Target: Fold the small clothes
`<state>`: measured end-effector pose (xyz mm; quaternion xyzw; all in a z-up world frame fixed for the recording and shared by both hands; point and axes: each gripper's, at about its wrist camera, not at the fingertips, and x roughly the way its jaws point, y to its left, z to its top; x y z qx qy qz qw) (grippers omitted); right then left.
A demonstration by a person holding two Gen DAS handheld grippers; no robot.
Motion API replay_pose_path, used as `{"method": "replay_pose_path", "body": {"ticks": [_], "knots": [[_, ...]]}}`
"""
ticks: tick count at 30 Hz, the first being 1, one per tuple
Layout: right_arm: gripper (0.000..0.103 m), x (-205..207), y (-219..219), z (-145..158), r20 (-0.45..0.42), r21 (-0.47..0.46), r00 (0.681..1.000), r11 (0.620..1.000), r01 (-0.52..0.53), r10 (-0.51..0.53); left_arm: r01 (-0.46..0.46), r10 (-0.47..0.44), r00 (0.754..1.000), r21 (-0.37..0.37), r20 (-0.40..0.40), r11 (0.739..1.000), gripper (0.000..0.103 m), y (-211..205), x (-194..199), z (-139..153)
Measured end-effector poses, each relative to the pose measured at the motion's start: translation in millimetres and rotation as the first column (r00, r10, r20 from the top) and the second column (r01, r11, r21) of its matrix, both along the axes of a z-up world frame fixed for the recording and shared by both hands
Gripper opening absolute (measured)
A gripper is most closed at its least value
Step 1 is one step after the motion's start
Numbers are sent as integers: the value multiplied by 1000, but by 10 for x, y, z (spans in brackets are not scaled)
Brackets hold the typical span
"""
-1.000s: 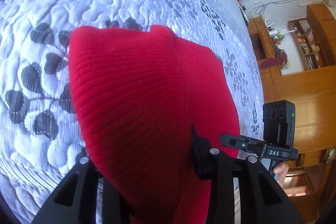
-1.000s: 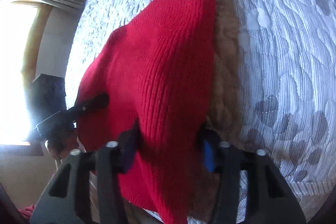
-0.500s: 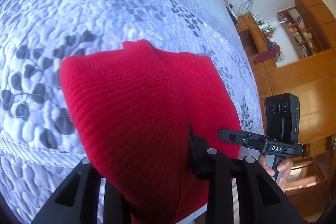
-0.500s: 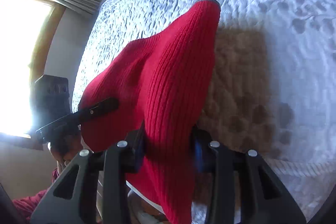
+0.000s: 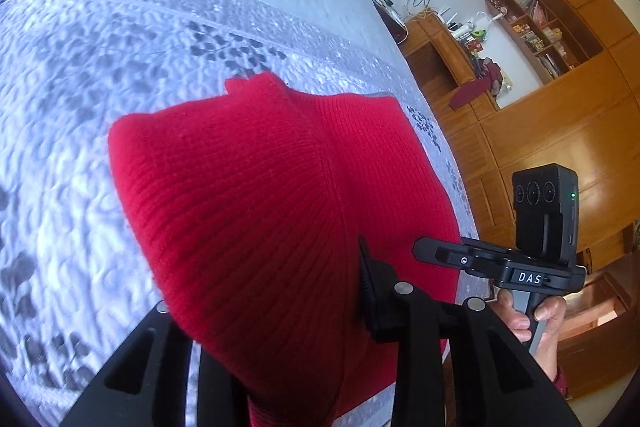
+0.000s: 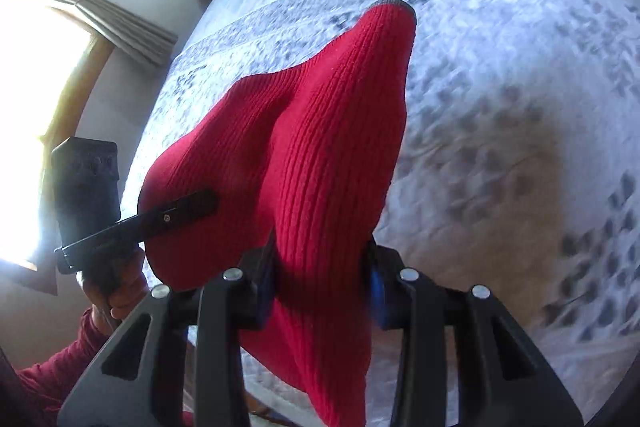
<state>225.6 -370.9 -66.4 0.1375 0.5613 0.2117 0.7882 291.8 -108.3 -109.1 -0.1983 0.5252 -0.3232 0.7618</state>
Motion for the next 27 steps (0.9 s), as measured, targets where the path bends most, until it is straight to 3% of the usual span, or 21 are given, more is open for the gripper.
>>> {"method": "replay_pose_path", "body": {"ticks": [3,8,12,15,18,22,27], "knots": [[36,162,-249,-58,-5,-11,1000,1000,8,-8,0,1,1000,19,-13,1000,33,-240,130,-78],[36,435,-643,-493,-88,19,994,997,70,-68,13,-8,997,73,-76,997,33,-516,311,-446],[39,393,-810,-925,-142,25,984,994,107,-103,40,-22,994,164,-106,986,35,-626,338,-783],[47,313,-953,-1117,-151,70,982,989,126,-115,52,-37,996,183,-84,982,41,-598,283,-906],[55,215,-1001,-1107,-119,112,986,985,129,-115,41,-29,998,202,-60,979,50,-545,193,-874],[63,13,-1014,-943,-92,92,987,986,141,-132,45,-39,999,223,-31,974,51,-436,-49,-757],[65,-419,-1041,-898,-116,104,984,984,146,-134,62,-48,997,216,-66,974,53,-307,-414,-739]]}}
